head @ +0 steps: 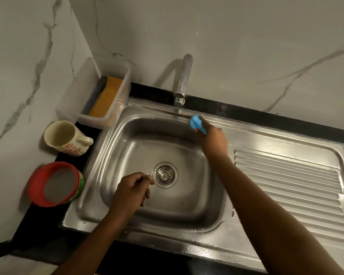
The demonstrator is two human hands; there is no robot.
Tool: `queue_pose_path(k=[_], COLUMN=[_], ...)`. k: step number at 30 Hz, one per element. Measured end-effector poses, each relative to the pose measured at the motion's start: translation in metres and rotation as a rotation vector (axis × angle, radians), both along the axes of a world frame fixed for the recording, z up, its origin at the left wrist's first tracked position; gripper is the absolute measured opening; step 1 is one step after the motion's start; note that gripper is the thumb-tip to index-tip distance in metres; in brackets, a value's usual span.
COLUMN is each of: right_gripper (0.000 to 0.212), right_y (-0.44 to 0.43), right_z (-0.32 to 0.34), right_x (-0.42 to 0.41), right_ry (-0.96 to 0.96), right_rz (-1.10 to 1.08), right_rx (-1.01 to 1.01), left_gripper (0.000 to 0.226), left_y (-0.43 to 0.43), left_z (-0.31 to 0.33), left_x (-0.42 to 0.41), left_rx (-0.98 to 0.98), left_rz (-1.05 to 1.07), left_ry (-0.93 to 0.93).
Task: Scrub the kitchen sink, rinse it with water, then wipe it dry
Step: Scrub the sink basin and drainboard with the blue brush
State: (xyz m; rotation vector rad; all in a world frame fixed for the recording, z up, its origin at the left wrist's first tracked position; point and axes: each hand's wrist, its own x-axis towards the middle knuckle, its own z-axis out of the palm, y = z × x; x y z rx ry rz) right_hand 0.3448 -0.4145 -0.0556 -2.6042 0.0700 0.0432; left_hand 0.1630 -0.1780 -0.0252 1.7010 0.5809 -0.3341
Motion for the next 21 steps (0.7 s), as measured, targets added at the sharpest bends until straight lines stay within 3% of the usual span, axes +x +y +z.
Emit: queue_pose_path(k=[4,7,17,21], right_gripper=[0.053,0.052,0.053,0.054], right_y=[-0.040,-0.020,0.172,0.174], right_z=[-0.001,0.000,0.002,0.007], right_x=[-0.012,-0.008,0.034,0.040], right_ry=[-0.024,-0.002,0.023,0.026], right_rz=[-0.263,-0.308,0.162,0.218], right_rx=[0.146,0.164,0.126,0.089], left_gripper=[0.026,0.026,0.025,0.026], left_y=[0.005,0.012,0.039,0.043], left_z=[-0.001,-0.003,-0.007,-0.004], left_x=[0.003,0.003,-0.005,-0.005], left_rx=[-0.022,-0.033,-0.035,-0.065], left_rz=[-0.038,-0.027,-0.006,0.023], left_ry=[-0.009,-0.008,0.011,0.002])
